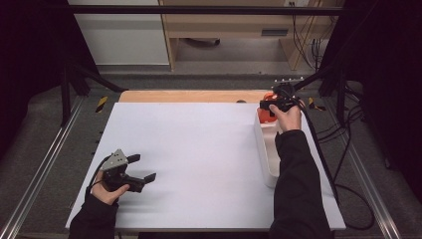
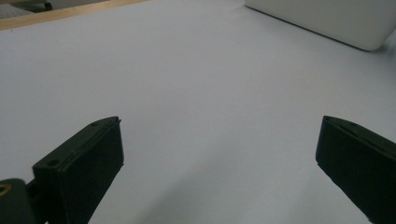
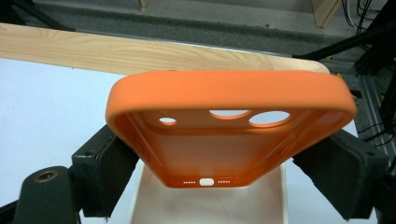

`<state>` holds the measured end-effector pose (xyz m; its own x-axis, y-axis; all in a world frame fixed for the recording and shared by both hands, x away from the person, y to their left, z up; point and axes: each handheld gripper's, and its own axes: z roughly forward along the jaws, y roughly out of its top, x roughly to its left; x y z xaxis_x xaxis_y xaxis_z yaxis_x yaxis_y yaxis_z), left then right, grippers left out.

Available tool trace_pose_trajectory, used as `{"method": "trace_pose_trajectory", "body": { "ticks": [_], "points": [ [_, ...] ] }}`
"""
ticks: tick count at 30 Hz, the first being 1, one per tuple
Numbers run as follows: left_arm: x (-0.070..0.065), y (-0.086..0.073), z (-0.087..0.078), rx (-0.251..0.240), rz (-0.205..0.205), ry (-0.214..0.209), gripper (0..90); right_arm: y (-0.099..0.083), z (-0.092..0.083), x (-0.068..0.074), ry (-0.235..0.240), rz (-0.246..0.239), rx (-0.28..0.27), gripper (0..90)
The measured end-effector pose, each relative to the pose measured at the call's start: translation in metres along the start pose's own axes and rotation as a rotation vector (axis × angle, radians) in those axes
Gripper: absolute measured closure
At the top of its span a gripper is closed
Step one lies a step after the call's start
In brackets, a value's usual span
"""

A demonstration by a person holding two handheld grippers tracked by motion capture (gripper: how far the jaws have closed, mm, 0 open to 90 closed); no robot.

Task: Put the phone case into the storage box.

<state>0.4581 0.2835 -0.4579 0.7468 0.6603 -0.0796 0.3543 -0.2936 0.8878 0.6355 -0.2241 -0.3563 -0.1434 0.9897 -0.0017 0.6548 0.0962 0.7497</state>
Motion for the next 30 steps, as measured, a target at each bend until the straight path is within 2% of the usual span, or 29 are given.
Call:
{"method": "trace_pose_trajectory", "body": {
  "ticks": [7, 22, 30],
  "points": [
    [0.0, 0.0, 0.0, 0.0, 0.001, -0.002, 0.4, 0.0, 0.007, 0.001, -0.009, 0.014, 0.012, 15.5],
    [0.0, 0.0, 0.0, 0.003, -0.002, -0.003, 0.4, -0.006, 0.026, 0.004, -0.05, -0.005, 0.059, 15.4],
    [0.0, 0.0, 0.001, 0.006, 0.0, -0.005, 0.4, -0.007, 0.03, 0.004, -0.051, 0.003, 0.069, 15.4]
  ]
}}
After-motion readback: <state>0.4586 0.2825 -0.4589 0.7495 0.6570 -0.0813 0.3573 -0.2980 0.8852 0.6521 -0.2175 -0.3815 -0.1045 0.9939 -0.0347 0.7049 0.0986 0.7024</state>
